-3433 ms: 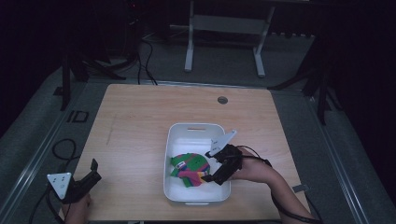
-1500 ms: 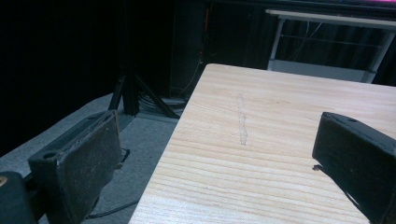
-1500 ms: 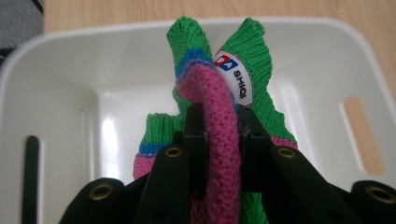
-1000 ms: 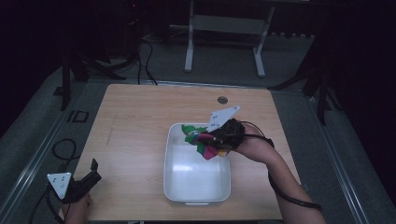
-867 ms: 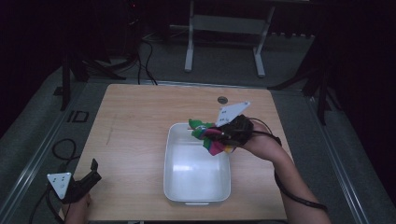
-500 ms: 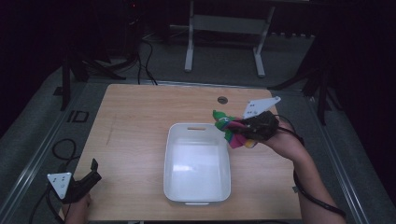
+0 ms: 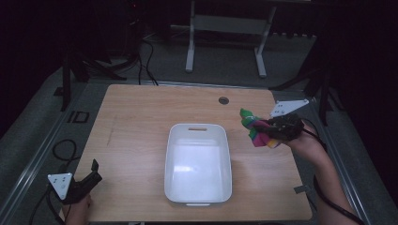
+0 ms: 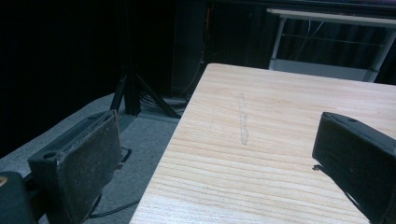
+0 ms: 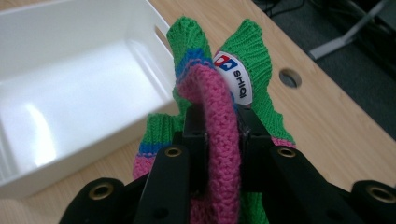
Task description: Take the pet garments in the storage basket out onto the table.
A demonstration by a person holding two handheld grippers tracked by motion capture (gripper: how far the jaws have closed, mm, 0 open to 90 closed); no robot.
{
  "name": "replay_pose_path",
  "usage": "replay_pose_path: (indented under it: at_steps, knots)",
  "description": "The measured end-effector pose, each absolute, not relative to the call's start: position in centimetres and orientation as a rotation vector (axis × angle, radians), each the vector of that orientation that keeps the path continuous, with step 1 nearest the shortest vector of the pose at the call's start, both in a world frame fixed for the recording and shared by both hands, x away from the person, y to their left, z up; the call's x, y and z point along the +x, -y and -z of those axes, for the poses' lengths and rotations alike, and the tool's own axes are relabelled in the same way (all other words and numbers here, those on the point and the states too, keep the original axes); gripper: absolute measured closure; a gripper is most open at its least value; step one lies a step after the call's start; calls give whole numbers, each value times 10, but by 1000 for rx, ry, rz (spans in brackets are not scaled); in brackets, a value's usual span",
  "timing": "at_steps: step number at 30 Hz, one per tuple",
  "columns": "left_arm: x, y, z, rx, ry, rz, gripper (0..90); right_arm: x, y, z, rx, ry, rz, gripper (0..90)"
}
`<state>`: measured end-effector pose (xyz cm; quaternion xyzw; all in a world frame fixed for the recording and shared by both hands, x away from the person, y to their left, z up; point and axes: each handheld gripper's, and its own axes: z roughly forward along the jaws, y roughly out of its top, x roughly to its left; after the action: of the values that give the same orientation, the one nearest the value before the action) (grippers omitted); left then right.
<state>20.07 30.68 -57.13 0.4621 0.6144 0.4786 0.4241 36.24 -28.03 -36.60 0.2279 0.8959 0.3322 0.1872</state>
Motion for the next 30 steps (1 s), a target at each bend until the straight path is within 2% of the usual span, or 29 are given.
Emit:
replay_pose_path:
  at_steps: [11, 24, 30]
  knots:
    - [201, -307, 571, 1156, -1537, -1194, 19, 382, 295, 402, 761, -2508, -953, 767]
    - [201, -307, 571, 1159, -1535, -1191, 19, 408, 289, 479, 884, -2517, -867, 767]
    - [201, -307, 571, 1160, -1535, -1194, 19, 413, 283, 502, 937, -2534, -875, 763]
